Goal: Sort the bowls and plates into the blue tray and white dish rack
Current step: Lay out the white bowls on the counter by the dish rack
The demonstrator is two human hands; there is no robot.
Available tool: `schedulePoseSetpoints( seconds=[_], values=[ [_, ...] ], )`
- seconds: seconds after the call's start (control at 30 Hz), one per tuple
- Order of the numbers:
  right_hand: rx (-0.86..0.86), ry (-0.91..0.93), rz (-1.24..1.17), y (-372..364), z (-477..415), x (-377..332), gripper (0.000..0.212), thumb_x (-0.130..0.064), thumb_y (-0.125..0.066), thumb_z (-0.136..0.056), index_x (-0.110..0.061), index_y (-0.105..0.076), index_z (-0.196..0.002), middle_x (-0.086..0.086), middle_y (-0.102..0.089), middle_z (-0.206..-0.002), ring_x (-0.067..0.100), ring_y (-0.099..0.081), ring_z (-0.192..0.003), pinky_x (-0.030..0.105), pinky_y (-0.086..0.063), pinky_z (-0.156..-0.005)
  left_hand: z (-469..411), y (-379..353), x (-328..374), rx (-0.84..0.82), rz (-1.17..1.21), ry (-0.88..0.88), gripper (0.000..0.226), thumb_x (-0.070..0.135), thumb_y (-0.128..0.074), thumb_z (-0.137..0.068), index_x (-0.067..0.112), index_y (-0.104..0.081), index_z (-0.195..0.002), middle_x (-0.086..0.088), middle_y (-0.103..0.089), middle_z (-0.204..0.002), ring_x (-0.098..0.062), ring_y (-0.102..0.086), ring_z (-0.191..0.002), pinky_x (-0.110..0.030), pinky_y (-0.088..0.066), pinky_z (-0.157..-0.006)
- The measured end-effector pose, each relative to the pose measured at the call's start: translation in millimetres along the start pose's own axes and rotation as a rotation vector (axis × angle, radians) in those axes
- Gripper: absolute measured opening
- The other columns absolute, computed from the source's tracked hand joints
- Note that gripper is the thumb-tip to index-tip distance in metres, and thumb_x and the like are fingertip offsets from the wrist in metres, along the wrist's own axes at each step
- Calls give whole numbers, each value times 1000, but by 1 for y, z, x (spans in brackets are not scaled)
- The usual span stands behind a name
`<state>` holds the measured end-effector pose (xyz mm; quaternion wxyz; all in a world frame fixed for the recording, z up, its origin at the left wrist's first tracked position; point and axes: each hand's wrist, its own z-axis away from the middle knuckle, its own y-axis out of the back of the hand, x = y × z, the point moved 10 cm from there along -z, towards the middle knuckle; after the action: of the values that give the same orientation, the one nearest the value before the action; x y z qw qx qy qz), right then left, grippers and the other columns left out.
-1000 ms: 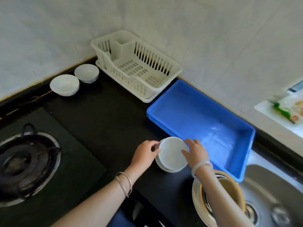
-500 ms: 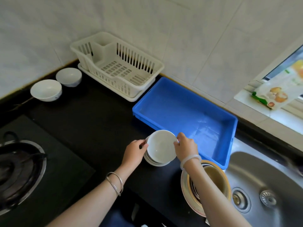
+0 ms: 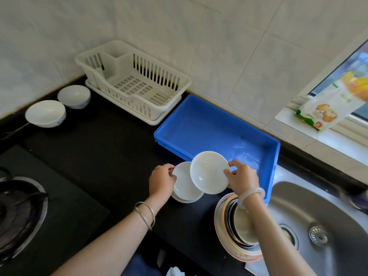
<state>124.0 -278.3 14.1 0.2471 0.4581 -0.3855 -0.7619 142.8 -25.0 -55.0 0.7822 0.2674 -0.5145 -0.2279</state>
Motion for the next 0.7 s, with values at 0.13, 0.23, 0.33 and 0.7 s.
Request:
schedulePoseSetpoints(
  seconds=[0.13,0.23,0.33,0.7],
  values=[
    [9,6,-103,9,1,-4,14,-19,-56,-86,-23,-63,-98,3,-69,-71,23,-69,-63,41,-58,-74,-2,8,5,-17,55,-14,24,11,-59,-85,20,-64,-107,1,-65,-106,-10,-57,-89,-23,-46,-73],
    [11,59,-155,16,0,-19,11,-16,-58,-86,-24,-63,-93,-7,-65,-58,12,-67,-52,35,-59,-70,-6,22,5,-38,193,3,26,8,-60,-83,20,-64,-107,2,-64,-100,-13,-60,-91,-33,-54,-81],
    [10,123,-191,25,0,-46,16,-15,-59,-85,-30,-62,-82,-12,-65,-54,5,-64,-44,24,-57,-63,-13,47,6,-35,297,4,28,7,-62,-82,21,-64,-107,8,-60,-93,-16,-62,-93,-39,-57,-81],
    [-214,203,-309,-39,-33,-163,14,-10,-62,-85,-18,-63,-96,-3,-64,-78,8,-67,-51,14,-52,-44,-46,165,-89,214,585,210,27,3,-62,-82,20,-63,-103,6,-61,-87,-13,-61,-83,-26,-54,-60]
  ],
)
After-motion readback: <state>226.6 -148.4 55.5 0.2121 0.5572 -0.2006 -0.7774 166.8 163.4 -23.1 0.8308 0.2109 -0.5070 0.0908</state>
